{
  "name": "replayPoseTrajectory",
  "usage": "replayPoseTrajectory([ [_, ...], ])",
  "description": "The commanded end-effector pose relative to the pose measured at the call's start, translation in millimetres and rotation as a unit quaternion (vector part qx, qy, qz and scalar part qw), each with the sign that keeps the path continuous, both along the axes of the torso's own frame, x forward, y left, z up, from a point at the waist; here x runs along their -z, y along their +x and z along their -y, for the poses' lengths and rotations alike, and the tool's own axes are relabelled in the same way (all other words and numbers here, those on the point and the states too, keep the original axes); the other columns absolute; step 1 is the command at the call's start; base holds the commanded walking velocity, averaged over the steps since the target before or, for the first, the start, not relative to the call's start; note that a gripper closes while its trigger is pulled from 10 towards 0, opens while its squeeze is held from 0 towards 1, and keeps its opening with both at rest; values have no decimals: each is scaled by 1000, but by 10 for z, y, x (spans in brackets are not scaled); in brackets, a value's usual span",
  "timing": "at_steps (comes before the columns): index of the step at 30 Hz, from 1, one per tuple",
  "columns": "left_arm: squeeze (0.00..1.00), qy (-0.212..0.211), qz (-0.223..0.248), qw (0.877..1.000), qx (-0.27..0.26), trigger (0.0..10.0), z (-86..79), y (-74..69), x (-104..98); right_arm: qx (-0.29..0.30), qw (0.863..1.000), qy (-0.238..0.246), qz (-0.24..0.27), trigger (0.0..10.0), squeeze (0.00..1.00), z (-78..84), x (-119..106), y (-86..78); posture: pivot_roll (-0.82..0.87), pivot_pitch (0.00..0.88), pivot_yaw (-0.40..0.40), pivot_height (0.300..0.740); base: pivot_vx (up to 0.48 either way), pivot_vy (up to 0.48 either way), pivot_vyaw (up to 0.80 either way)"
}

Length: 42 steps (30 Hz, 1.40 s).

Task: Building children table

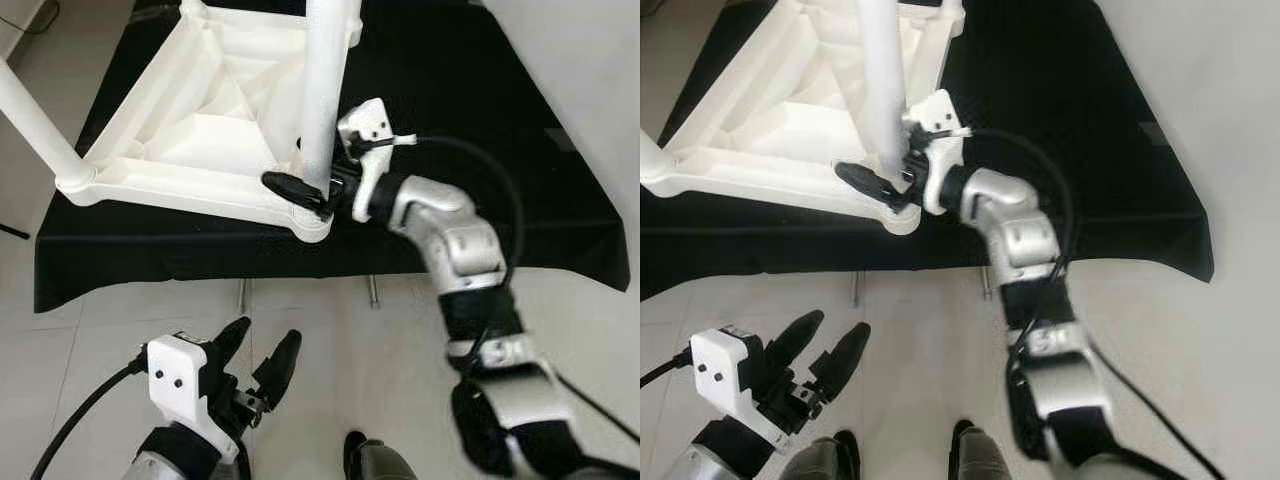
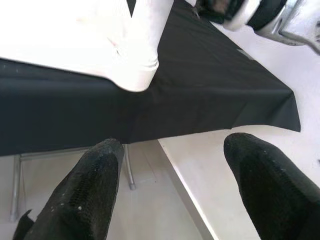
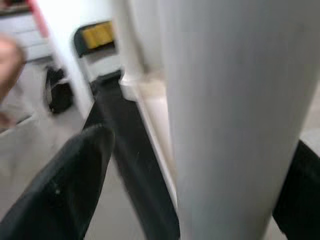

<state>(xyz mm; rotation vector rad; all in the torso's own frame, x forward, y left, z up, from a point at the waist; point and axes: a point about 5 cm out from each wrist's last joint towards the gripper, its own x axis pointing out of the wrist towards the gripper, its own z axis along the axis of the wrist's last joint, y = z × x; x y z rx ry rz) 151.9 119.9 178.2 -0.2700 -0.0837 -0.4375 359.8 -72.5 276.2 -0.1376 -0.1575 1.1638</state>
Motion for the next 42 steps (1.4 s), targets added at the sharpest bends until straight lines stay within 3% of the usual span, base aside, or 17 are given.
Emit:
replayPoseTrajectory([
  [1, 0, 4, -9, 1000, -2, 10000, -4, -18, 44, -66, 997, -28, -9, 10000, 0, -123, 88, -50, 79, 238, -61, 740, 0, 0, 0],
  [9, 0, 4, -10, 1000, -5, 10000, -15, -42, 34, -104, 993, -55, 5, 10000, 0, -51, 35, 66, 67, 257, -57, 740, 0, 0, 0],
  [10, 0, 4, -11, 1000, -5, 10000, -18, -45, 34, -109, 992, -57, 5, 9255, 0, -45, 14, 84, 63, 259, -55, 740, 0, 0, 0],
  [11, 0, 4, -11, 1000, -5, 10000, -20, -51, 35, -120, 991, -58, 3, 0, 0, -33, -14, 105, 62, 263, -54, 740, 0, 0, 0],
  [16, 0, 4, -14, 1000, -5, 10000, -22, -64, 41, -149, 987, -61, 5, 0, 0, 8, -62, 150, 58, 266, -49, 740, 0, 0, 0],
  [24, 0, 3, -16, 1000, -6, 10000, -24, -81, 43, -114, 992, -49, 18, 0, 0, 84, -80, 218, 48, 269, -48, 740, 0, 0, 0],
  [28, 0, 2, -16, 1000, -6, 10000, -28, -76, 45, -28, 999, -21, 12, 0, 0, 251, 10, 257, 30, 270, -43, 740, 0, 0, 0],
  [30, 0, 2, -17, 1000, -6, 10000, -27, -76, 46, -2, 1000, -12, -2, 0, 0, 262, 66, 263, 29, 269, -44, 740, 0, 0, 0],
  [31, 0, 1, -17, 1000, -5, 10000, -23, -79, 47, 56, 998, -13, -19, 0, 0, 246, 211, 242, 28, 268, -49, 740, 0, 0, 0],
  [34, 0, 1, -16, 1000, -5, 10000, -22, -80, 48, 96, 995, -15, -28, 0, 0, 240, 310, 220, 27, 267, -55, 740, 0, 0, 0],
  [35, 0, 1, -16, 1000, -6, 10000, -22, -78, 50, 246, 968, -28, -36, 0, 0, 190, 556, 113, 24, 267, -56, 740, 0, 0, 0],
  [37, 0, 0, -13, 1000, -6, 10000, -22, -58, 45, 352, 933, -41, -55, 0, 0, -47, 932, -333, 8, 263, -49, 740, 0, 0, 0],
  [38, 0, 0, -13, 1000, -6, 10000, -22, -58, 45, 352, 933, -41, -55, 0, 0, -47, 932, -333, 8, 263, -49, 740, 0, 0, 0],
  [39, 0, 0, -11, 1000, -5, 10000, -18, -42, 45, 349, 934, -33, -74, 0, 0, -214, 991, -444, 4, 262, -42, 740, 0, 0, 0],
  [40, 0, 0, -11, 1000, -5, 10000, -18, -42, 45, 349, 934, -33, -74, 0, 0, -214, 991, -444, 4, 262, -42, 740, 0, 0, 0],
  [41, 0, 0, -10, 1000, -3, 10000, -10, -24, 53, 321, 944, -24, -65, 0, 0, -372, 953, -449, 8, 244, -40, 740, 0, 0, 0],
  [42, 0, 0, -10, 1000, -3, 10000, -10, -24, 53, 321, 944, -24, -65, 0, 0, -372, 953, -449, 8, 244, -40, 740, 0, 0, 0],
])
